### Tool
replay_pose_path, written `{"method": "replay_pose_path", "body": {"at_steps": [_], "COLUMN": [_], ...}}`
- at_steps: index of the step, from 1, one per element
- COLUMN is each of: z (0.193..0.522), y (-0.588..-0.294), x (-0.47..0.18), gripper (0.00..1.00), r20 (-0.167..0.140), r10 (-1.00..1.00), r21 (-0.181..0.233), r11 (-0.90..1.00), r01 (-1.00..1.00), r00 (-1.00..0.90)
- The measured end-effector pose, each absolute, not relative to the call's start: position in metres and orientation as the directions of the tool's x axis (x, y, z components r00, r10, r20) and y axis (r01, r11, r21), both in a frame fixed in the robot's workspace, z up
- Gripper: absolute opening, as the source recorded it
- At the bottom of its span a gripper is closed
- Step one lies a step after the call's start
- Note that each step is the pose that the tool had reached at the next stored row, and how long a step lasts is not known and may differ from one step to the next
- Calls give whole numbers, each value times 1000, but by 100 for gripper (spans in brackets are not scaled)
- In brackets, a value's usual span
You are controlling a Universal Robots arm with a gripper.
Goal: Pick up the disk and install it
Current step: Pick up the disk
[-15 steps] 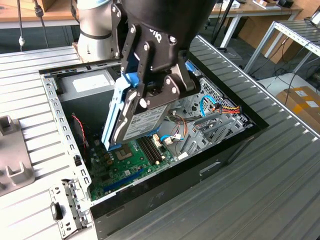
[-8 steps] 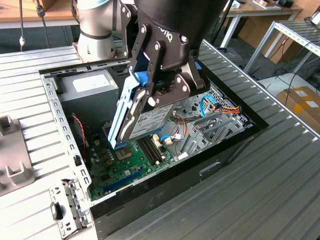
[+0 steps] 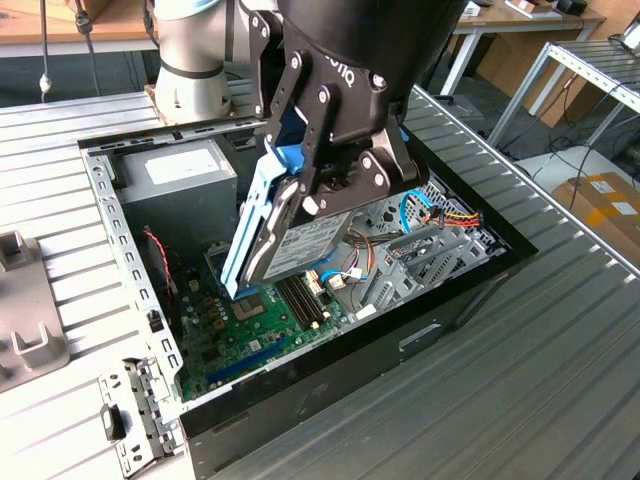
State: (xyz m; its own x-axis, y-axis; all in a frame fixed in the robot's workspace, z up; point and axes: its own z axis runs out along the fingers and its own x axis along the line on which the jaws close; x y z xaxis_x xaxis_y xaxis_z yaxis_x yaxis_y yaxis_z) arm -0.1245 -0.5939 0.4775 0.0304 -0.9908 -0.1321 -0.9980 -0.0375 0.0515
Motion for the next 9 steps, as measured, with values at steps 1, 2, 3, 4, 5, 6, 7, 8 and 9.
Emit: {"method": "replay_pose_path", "body": {"at_steps": [1,2,3,4,5,6,7,8,9], "z": [477,477,477,477,477,477,477,477,477], "y": [-594,-595,-595,-595,-595,-596,-596,-596,-597], "x": [-124,-124,-123,-123,-123,-123,-122,-122,-122], "gripper": [37,37,37,37,37,37,37,37,37], "r20": [-132,-132,-132,-132,-132,-132,-132,-132,-132], "r10": [-991,-991,-991,-991,-991,-991,-991,-991,-991], "r21": [52,52,52,52,51,52,51,51,52], "r11": [-38,-38,-38,-38,-38,-37,-37,-38,-38], "r01": [-998,-998,-998,-998,-998,-998,-998,-998,-998], "r00": [30,30,30,30,30,30,30,30,30]}}
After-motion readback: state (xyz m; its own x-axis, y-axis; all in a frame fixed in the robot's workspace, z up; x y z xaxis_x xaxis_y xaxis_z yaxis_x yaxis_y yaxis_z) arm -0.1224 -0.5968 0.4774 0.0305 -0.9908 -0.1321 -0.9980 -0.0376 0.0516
